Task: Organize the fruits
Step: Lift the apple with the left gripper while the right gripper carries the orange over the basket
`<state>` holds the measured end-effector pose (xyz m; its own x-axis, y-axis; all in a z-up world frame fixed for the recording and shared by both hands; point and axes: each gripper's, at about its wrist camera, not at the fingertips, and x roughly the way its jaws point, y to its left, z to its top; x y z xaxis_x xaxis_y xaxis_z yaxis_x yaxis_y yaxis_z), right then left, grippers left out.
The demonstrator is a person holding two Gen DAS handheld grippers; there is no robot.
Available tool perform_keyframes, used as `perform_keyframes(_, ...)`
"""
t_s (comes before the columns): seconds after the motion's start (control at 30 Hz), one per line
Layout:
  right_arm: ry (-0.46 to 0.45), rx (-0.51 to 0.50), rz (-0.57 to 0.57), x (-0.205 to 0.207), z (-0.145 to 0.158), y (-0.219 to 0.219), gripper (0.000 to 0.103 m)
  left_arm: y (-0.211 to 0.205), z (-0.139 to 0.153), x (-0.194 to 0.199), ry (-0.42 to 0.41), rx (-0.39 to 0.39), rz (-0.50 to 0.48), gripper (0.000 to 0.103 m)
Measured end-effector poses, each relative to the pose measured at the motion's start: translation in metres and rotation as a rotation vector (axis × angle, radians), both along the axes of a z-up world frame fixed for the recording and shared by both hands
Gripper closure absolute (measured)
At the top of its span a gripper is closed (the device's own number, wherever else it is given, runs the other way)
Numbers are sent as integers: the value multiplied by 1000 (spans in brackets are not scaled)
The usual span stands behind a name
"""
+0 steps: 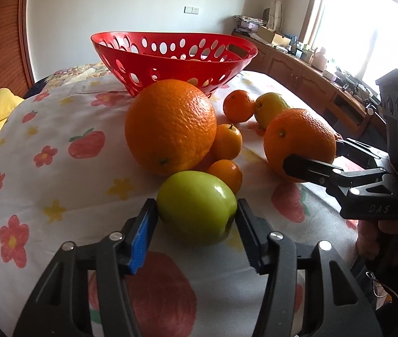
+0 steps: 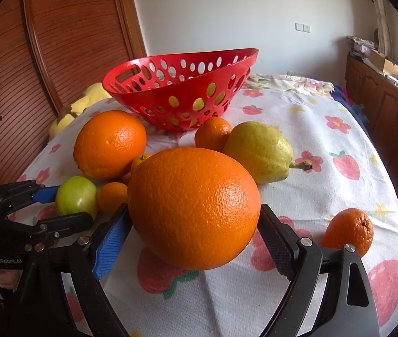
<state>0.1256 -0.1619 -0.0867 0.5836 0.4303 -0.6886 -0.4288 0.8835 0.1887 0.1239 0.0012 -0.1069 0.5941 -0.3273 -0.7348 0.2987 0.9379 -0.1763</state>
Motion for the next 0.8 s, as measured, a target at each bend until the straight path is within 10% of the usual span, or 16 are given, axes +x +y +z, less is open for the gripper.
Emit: perform_keyframes(0.8,-17,-13,6,-4,2,0,14,6,50,-8,-114,-15,-14,48)
